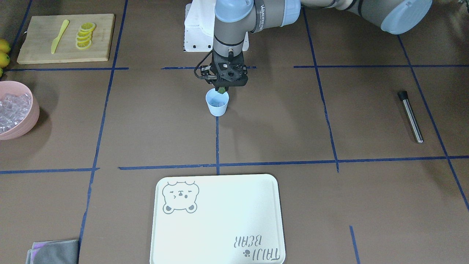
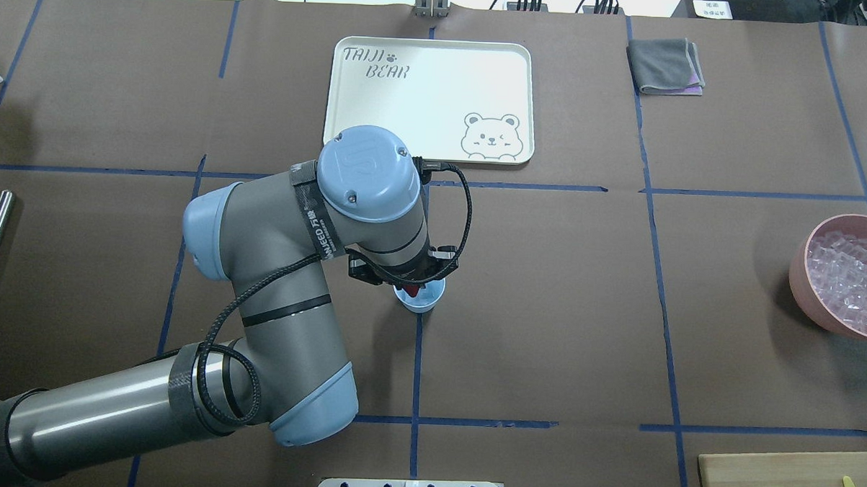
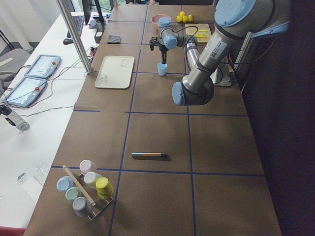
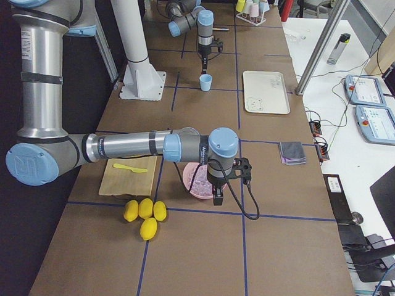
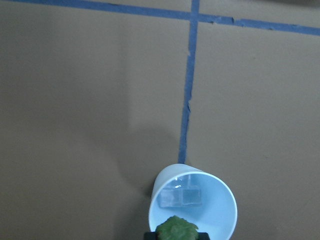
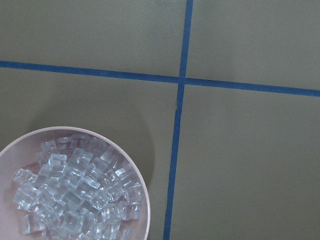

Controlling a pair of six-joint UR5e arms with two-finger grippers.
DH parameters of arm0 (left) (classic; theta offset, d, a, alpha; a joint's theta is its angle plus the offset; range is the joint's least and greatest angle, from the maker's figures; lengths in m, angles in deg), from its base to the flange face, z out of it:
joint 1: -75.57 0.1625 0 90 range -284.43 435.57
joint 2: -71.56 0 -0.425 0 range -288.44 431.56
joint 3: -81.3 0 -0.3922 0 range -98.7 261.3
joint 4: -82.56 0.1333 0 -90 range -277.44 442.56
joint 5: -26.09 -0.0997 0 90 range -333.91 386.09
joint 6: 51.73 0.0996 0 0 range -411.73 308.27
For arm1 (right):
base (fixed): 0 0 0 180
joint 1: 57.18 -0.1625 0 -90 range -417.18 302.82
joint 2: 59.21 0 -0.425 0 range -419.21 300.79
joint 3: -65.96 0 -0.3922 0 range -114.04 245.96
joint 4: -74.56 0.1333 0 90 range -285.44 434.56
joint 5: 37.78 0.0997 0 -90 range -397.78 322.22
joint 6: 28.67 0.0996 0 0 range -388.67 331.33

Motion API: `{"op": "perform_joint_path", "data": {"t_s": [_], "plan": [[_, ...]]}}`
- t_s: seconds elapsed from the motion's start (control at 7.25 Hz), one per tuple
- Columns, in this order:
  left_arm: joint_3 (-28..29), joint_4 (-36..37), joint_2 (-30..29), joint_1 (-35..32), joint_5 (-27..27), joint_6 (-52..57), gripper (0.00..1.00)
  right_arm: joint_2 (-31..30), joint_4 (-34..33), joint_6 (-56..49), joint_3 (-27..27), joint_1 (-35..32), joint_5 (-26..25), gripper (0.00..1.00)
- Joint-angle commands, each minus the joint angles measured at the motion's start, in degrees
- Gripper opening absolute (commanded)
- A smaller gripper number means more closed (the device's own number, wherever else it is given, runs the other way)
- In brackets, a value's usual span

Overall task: Mash ice and strawberries in cup
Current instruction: 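Carry the strawberry with the left gripper over the light-blue cup, then open the left gripper to drop the strawberry into the cup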

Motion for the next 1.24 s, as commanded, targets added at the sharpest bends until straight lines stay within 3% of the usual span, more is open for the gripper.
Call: {"op": "perform_joint_path", "data": {"t_s": [0.0,0.14,0.28,0.69,0.96,1.1], "plan": [[0.4,-0.1,-0.3,0.1,-0.1,-0.2,0.52,0.0,0.0,0.0,0.0,0.0,0.0,0.99],[0.4,-0.1,-0.2,0.1,-0.1,0.1,0.89,0.0,0.0,0.0,0.0,0.0,0.0,0.99],[0.5,-0.3,-0.2,0.1,-0.2,0.4,1.00,0.0,0.0,0.0,0.0,0.0,0.0,0.99],[-1.7,0.2,2.5,-1.2,0.2,5.5,1.00,0.0,0.0,0.0,0.0,0.0,0.0,0.99],[-9.2,0.2,13.4,-7.9,1.8,17.8,1.00,-0.3,0.0,-0.4,0.0,0.0,0.0,0.99],[-10.1,0.1,18.1,-13.8,7.5,25.8,1.00,-0.5,0.1,-0.6,0.0,0.0,-0.1,0.99]]}}
